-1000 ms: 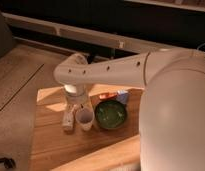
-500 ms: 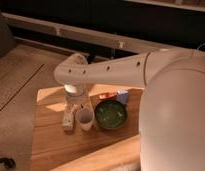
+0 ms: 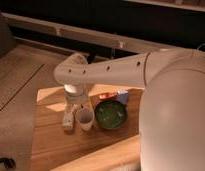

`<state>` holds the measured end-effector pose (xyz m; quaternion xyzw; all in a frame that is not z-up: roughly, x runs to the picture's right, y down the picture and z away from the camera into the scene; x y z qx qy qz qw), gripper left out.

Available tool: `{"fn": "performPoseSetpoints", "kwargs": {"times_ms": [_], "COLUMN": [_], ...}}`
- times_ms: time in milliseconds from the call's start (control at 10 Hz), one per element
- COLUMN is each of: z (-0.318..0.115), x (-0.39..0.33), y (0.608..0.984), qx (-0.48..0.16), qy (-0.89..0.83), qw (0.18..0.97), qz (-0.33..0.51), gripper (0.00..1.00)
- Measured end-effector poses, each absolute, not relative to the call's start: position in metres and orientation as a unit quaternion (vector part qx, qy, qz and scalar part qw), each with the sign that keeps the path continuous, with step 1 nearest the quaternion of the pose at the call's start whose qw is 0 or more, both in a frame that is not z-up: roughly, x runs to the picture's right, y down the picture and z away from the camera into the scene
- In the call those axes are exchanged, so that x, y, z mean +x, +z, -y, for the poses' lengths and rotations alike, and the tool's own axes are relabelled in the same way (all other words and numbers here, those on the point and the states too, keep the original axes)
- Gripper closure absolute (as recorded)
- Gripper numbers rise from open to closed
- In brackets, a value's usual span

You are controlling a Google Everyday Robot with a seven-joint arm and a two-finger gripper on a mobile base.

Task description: Drag the pepper across the table

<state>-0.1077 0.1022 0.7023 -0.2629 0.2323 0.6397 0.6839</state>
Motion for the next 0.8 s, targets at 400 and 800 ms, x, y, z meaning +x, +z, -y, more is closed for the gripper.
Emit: {"fn": "performPoseSetpoints", "kwargs": {"times_ms": [400, 800], "z": [-0.066, -0.007], "x": [-0.103, -0.036], "y": [0.726, 0.748], "qx": [-0.239, -0.194], "qy": [0.644, 0.671], "qw": [0.707, 0.711], "qz": [-0.169, -0.08], "gripper": [0.35, 0.35]}}
